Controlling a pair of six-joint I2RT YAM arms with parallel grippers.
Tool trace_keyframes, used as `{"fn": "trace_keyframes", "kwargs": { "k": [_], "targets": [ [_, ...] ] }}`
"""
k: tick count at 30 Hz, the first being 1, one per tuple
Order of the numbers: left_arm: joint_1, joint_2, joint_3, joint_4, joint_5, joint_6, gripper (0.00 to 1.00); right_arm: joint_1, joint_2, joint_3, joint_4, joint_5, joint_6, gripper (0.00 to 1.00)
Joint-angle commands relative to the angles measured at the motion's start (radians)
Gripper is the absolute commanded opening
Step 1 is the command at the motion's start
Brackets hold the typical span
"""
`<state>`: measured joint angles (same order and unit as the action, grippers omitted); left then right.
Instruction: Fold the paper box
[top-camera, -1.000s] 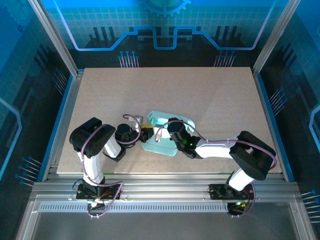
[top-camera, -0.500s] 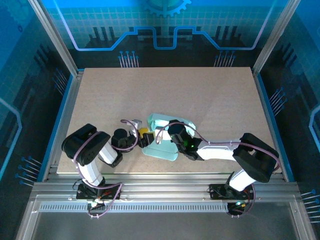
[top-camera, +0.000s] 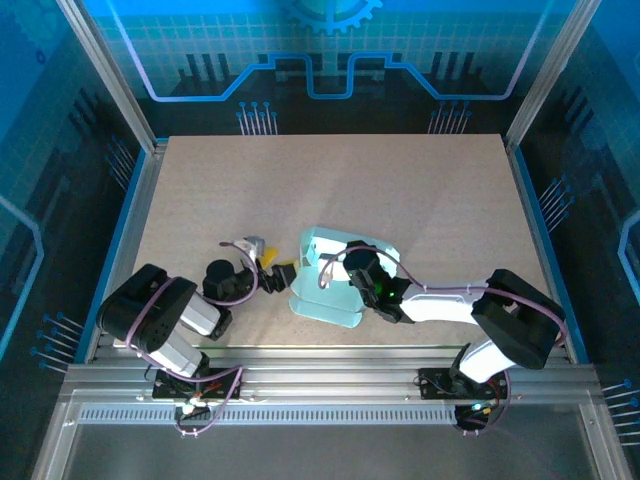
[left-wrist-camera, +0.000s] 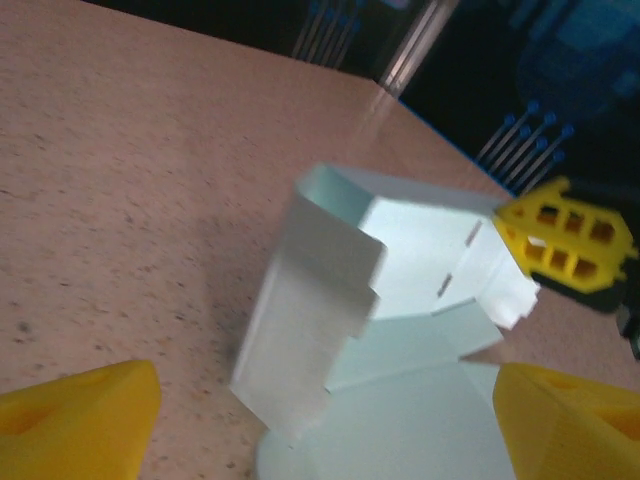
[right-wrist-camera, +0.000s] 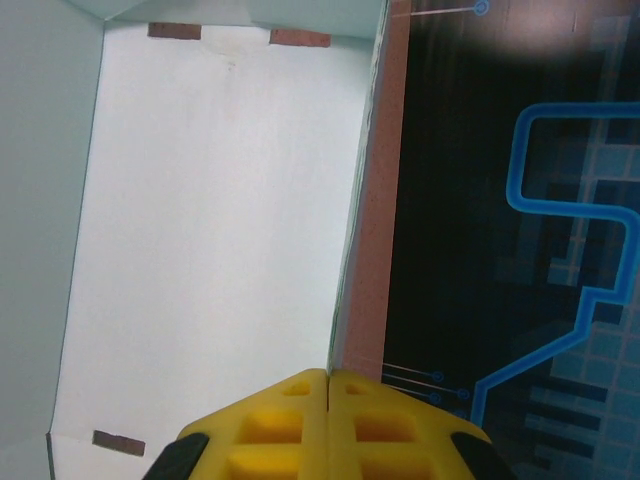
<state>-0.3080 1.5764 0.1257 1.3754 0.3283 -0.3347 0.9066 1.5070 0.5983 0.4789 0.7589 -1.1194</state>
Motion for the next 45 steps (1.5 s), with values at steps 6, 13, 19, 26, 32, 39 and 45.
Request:
{"fn": "trace_keyframes", "kwargs": {
  "k": [6,13,19,26,32,39,45],
  "targets": [
    [0.088,-0.006,0.096,-0.197,0.036,-0.072,0.85,-0.022,-0.054,-0.073,0.053,-0.031,-0.116,0.0],
    [0.089,0.017,0.289,-0.531,0.181,0.092,0.75,-0.026,-0.074,-0.082,0.053,-0.041,-0.137,0.0],
    [0.088,0.123,0.323,-0.444,0.345,0.14,0.62,-0.027,-0.077,-0.083,0.054,-0.041,-0.144,0.0],
    [0.072,0.238,0.334,-0.297,0.377,0.076,0.6,-0.028,-0.08,-0.081,0.052,-0.043,-0.133,0.0],
    [0.021,0.278,0.356,-0.262,0.414,0.098,0.61,-0.028,-0.095,-0.083,0.029,-0.04,-0.123,0.0],
    [-0.001,0.353,0.382,-0.194,0.432,0.065,0.59,-0.026,-0.093,-0.078,0.027,-0.041,-0.125,0.0],
    [-0.025,0.389,0.408,-0.177,0.415,0.058,0.48,-0.015,-0.083,-0.075,0.028,-0.04,-0.129,0.0]
  ]
}}
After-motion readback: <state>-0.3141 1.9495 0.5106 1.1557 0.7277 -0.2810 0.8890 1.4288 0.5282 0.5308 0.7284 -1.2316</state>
